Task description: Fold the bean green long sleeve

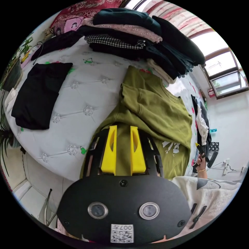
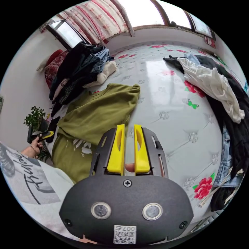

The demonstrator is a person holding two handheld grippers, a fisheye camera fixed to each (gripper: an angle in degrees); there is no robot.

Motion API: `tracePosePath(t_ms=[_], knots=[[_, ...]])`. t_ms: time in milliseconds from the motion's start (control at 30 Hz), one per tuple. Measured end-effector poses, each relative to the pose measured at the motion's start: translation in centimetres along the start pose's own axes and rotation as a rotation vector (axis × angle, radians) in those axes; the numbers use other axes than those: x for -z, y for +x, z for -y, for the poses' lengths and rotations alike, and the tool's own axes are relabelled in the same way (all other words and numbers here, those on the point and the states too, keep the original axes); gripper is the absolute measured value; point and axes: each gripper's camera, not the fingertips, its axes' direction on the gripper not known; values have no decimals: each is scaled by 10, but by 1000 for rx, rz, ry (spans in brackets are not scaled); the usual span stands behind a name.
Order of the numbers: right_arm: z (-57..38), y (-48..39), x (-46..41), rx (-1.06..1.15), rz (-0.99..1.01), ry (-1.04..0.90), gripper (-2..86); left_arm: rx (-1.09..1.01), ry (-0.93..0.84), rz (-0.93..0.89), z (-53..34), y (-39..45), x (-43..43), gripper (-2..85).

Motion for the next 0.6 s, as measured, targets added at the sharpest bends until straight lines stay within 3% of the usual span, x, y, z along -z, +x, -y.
tracePosePath(t_ms=[167,333,600], knots=[[-90,-20,21,-4,38,-103,55,20,-95,49,-61,4,-14,77],[-161,-46,48,-40,17,-154,72,47,-81,71,-112,-14,12,84],[-192,-87,46,-39,11,-257,85,40,-114,36,-183,-35,27,109]])
